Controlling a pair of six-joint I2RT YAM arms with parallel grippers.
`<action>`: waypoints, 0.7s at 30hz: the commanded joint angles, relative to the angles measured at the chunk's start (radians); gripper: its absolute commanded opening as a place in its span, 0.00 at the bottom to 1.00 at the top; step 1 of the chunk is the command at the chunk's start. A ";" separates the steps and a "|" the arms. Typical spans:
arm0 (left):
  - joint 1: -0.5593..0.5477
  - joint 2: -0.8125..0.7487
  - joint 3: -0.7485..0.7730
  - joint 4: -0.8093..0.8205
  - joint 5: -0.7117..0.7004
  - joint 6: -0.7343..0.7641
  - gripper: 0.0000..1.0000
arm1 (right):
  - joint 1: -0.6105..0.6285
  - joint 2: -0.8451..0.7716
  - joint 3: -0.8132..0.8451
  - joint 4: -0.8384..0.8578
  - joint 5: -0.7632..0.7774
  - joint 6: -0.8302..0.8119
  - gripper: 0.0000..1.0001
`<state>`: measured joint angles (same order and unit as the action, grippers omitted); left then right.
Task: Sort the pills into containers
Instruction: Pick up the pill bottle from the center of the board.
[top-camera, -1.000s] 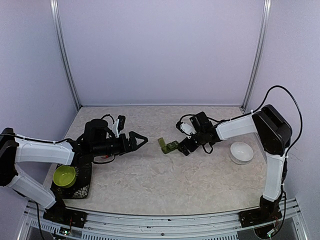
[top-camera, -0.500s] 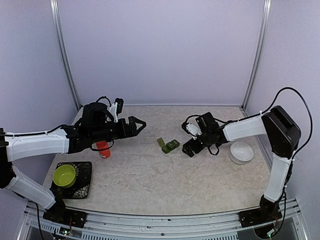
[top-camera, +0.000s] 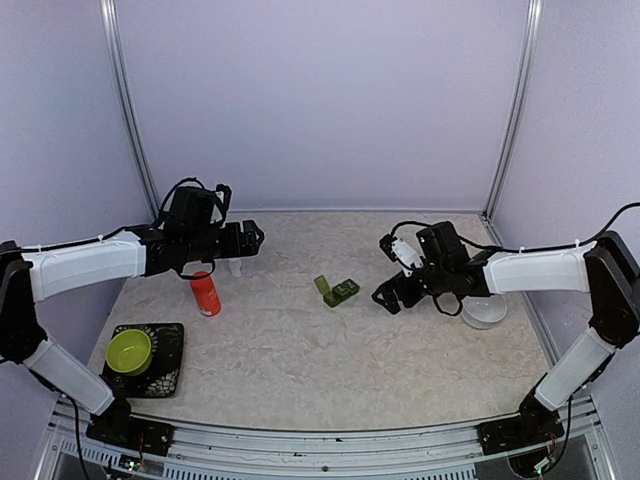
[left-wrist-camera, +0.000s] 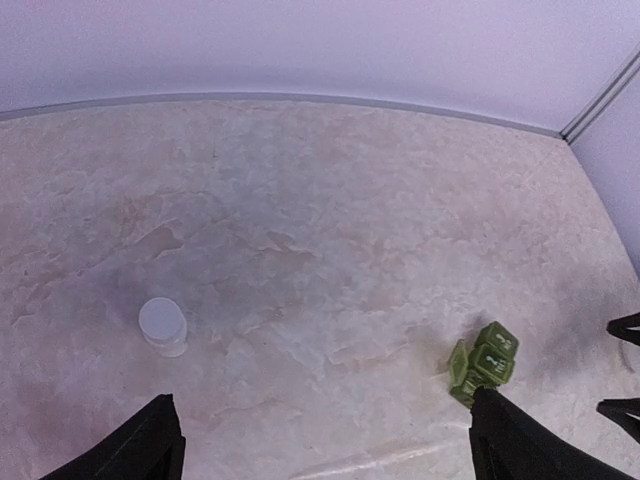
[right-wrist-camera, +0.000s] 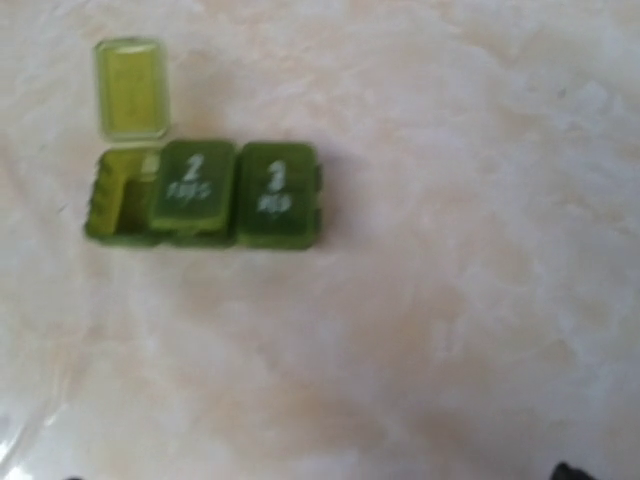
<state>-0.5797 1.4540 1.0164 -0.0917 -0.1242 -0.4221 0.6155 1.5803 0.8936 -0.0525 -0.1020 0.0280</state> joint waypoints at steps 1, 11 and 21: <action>0.026 0.106 0.099 -0.081 -0.096 0.100 0.95 | 0.038 -0.031 -0.027 -0.001 0.005 0.025 1.00; 0.115 0.327 0.241 -0.140 -0.096 0.143 0.81 | 0.092 -0.096 -0.041 -0.037 0.027 0.039 1.00; 0.150 0.439 0.277 -0.146 -0.088 0.144 0.70 | 0.114 -0.130 -0.056 -0.054 0.043 0.044 1.00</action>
<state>-0.4393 1.8629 1.2480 -0.2279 -0.2138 -0.2874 0.7177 1.4734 0.8513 -0.0818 -0.0742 0.0612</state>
